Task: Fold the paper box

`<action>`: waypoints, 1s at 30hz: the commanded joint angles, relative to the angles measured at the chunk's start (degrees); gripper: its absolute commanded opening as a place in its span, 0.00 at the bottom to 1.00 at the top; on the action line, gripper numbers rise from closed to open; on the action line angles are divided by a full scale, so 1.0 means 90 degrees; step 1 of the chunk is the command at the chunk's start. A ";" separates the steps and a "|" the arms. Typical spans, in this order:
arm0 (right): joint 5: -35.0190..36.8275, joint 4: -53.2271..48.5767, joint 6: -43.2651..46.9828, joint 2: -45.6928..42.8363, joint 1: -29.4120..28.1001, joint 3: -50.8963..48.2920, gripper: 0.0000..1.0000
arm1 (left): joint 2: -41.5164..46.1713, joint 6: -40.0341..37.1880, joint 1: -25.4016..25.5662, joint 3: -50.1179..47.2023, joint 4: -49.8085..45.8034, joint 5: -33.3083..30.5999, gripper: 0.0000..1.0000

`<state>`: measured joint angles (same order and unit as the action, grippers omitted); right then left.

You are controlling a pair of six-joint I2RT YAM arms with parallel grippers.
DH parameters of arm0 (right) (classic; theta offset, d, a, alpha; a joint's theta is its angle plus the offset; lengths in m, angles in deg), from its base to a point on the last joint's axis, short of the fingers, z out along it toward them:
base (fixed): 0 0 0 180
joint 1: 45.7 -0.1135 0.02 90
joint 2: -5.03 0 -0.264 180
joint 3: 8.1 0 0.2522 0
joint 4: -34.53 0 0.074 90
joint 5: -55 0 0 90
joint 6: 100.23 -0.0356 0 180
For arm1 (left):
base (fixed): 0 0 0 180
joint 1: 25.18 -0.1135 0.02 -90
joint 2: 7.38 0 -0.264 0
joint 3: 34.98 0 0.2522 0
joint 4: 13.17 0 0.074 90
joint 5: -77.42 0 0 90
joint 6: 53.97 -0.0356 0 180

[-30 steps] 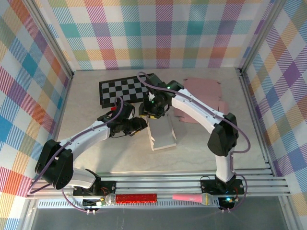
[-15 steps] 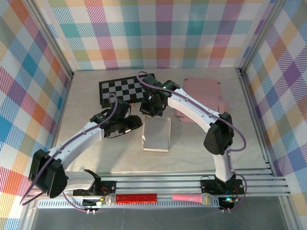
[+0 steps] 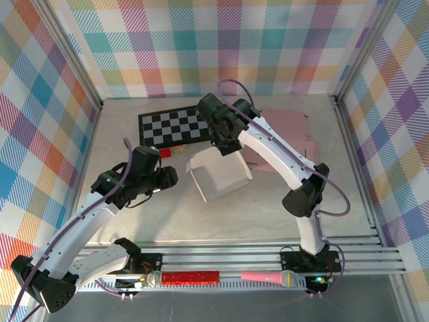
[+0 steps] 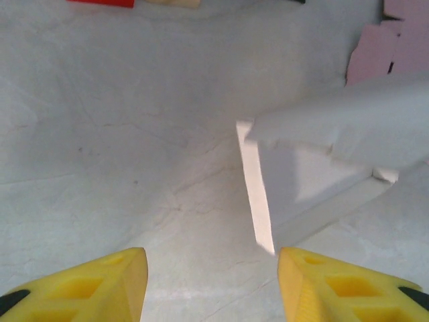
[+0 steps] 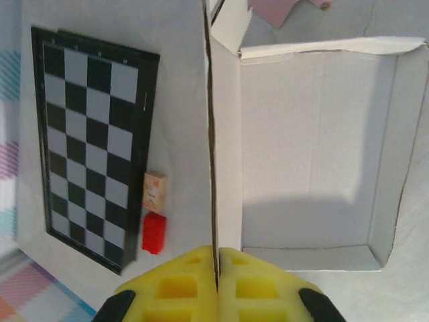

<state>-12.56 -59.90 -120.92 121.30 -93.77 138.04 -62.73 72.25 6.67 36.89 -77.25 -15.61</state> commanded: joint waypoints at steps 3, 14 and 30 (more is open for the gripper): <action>0.0046 -0.0110 -0.1445 0.0312 0.0134 -0.0262 0.00 | 0.0110 -0.0360 0.0035 0.0063 -0.0574 0.0402 0.52; -0.0119 0.0681 -0.1064 0.0341 0.0273 -0.0626 0.27 | 0.0078 -0.0442 0.0035 -0.0098 -0.0552 0.0595 0.51; -0.4252 0.5359 1.1118 -0.3490 0.2331 -0.5009 0.64 | -0.1249 -0.1940 -0.0443 0.0721 0.0041 0.0575 0.57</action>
<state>-33.55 -17.01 -55.50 94.85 -76.35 99.83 -72.11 60.74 3.87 41.44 -79.66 -11.76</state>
